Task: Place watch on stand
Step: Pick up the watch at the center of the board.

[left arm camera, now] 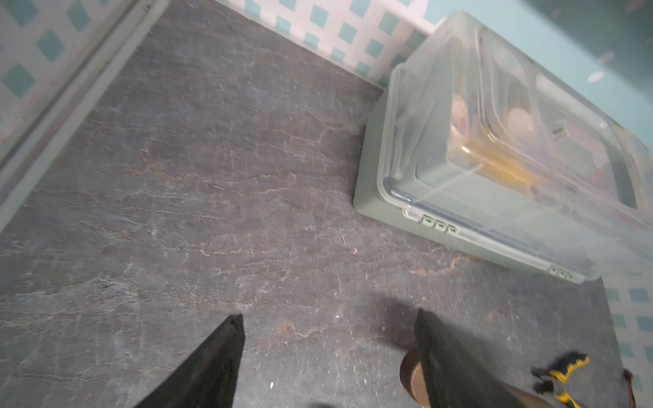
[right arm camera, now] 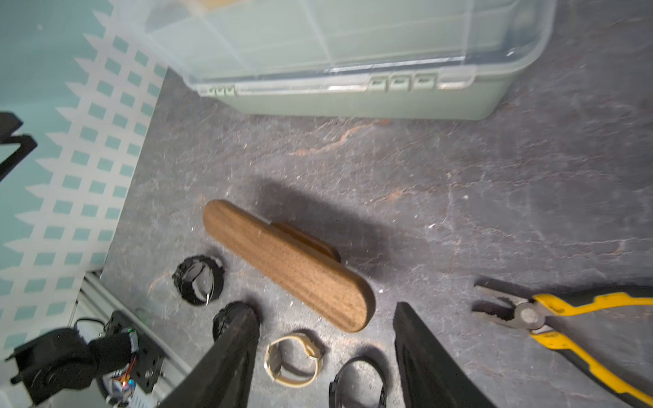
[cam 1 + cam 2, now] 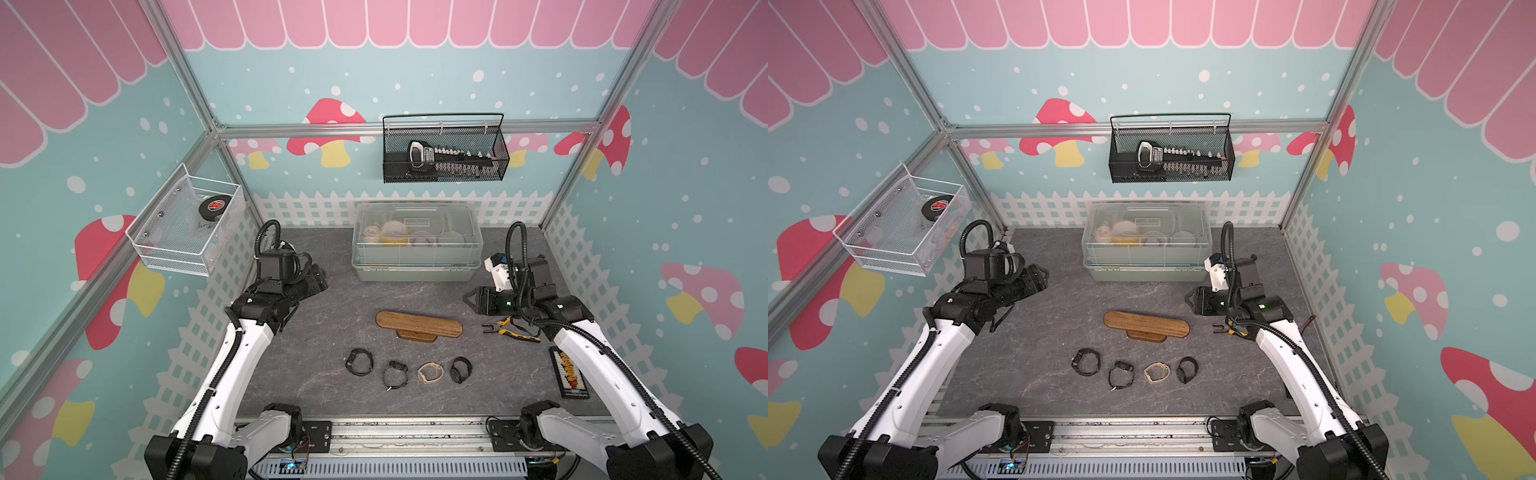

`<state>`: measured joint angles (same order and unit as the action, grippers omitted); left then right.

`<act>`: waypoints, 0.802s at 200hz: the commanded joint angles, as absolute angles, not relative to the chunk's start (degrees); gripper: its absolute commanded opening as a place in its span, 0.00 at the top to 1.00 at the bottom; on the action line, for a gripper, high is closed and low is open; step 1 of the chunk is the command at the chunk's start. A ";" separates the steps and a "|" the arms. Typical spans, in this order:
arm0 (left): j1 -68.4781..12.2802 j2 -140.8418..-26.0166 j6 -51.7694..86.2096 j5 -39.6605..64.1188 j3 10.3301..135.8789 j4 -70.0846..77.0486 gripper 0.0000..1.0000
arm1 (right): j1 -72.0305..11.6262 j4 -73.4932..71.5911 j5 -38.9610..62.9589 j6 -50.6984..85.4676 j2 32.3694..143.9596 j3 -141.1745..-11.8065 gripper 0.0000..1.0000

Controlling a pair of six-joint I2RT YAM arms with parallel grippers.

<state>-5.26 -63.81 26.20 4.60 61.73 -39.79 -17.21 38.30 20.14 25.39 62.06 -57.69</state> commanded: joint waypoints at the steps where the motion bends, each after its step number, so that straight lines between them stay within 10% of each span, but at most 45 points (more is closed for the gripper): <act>1: -4.12 -65.74 25.56 13.05 62.70 -44.06 0.21 | -22.65 43.22 18.77 26.20 60.98 -58.43 0.39; 54: -1.67 -66.80 27.29 18.70 60.97 -43.71 0.20 | -40.14 43.18 10.45 32.49 64.05 -59.62 0.27; 160: 11.11 -59.21 29.54 13.35 57.93 -49.29 0.17 | -59.71 34.86 8.83 33.97 92.11 -76.31 0.43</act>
